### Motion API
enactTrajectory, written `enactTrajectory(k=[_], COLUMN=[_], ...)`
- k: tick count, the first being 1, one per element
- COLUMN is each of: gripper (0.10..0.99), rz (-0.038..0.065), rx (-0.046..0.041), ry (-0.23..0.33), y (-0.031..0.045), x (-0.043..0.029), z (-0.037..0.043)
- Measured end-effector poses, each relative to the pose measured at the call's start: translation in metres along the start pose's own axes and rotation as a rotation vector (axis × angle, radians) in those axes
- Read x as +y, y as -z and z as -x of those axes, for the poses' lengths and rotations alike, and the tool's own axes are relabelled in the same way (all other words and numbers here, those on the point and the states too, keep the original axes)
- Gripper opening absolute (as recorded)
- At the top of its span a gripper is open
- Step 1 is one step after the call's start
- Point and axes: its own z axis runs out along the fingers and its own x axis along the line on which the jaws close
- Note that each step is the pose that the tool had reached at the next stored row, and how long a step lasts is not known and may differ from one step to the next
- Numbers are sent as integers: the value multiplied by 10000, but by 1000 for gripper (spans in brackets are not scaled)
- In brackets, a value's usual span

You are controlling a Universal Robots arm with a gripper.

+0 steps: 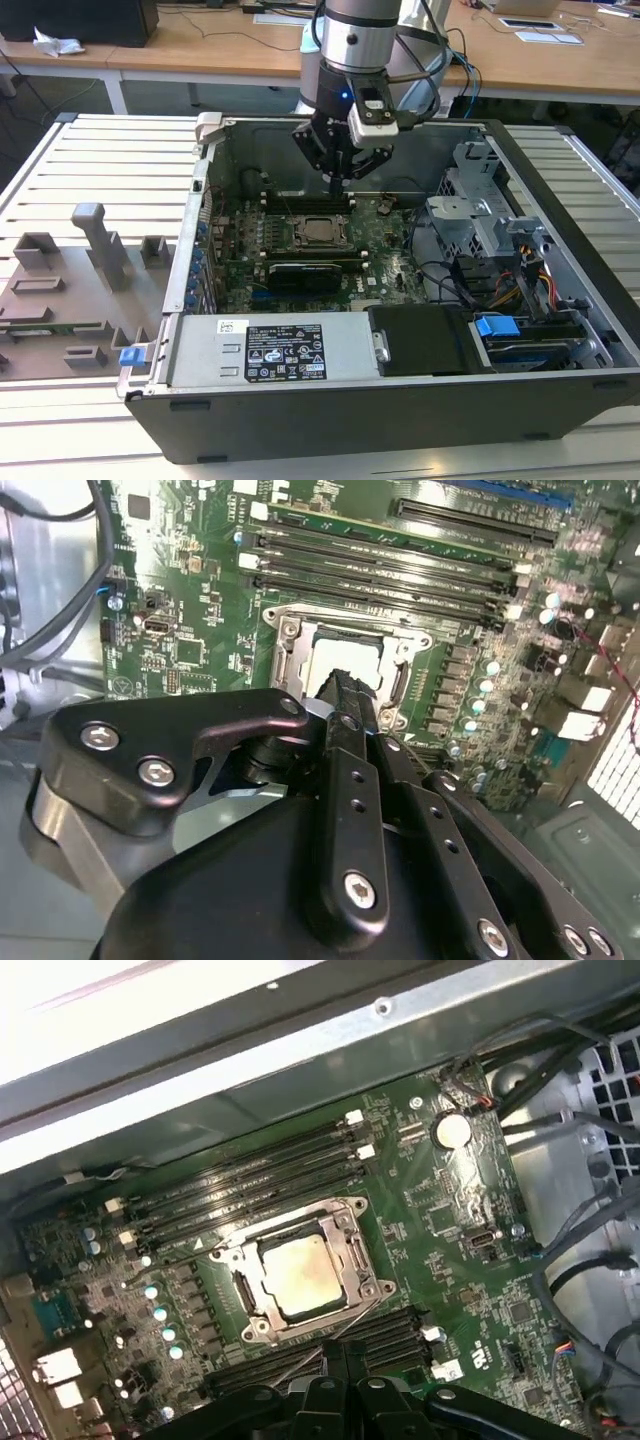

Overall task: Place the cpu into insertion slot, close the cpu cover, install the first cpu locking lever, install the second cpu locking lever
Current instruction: 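Install the first cpu locking lever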

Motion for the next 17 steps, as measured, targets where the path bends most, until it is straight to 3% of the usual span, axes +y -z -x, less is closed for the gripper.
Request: enactTrajectory(k=[6, 17], gripper=[106, 106], rz=[2, 4], rx=[-70, -149], ry=[755, 1616], y=[0, 0], x=[0, 0], z=[0, 0])
